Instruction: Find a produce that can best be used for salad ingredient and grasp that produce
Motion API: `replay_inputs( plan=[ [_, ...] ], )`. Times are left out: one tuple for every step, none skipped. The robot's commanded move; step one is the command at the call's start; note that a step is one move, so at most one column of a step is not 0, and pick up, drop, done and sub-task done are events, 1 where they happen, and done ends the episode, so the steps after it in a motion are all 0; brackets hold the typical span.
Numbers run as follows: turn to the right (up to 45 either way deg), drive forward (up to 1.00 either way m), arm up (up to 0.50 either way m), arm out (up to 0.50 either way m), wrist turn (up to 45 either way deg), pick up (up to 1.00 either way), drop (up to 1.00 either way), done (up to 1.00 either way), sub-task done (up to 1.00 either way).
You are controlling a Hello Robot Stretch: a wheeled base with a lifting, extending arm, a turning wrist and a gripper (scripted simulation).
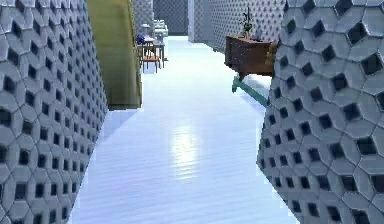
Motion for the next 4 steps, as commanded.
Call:
replay_inputs(
  plan=[
    [0.0, 1.00, 0.00, 0.00, 0.0, 0.00, 0.00, 0.00, 0.00],
    [-3.0, 0.00, 0.00, 0.00, 0.0, 0.00, 0.00, 0.00, 0.00],
    [0.0, 1.00, 0.00, 0.00, 0.0, 0.00, 0.00, 0.00, 0.00],
    [0.0, 1.00, 0.00, 0.00, 0.0, 0.00, 0.00, 0.00, 0.00]
  ],
)
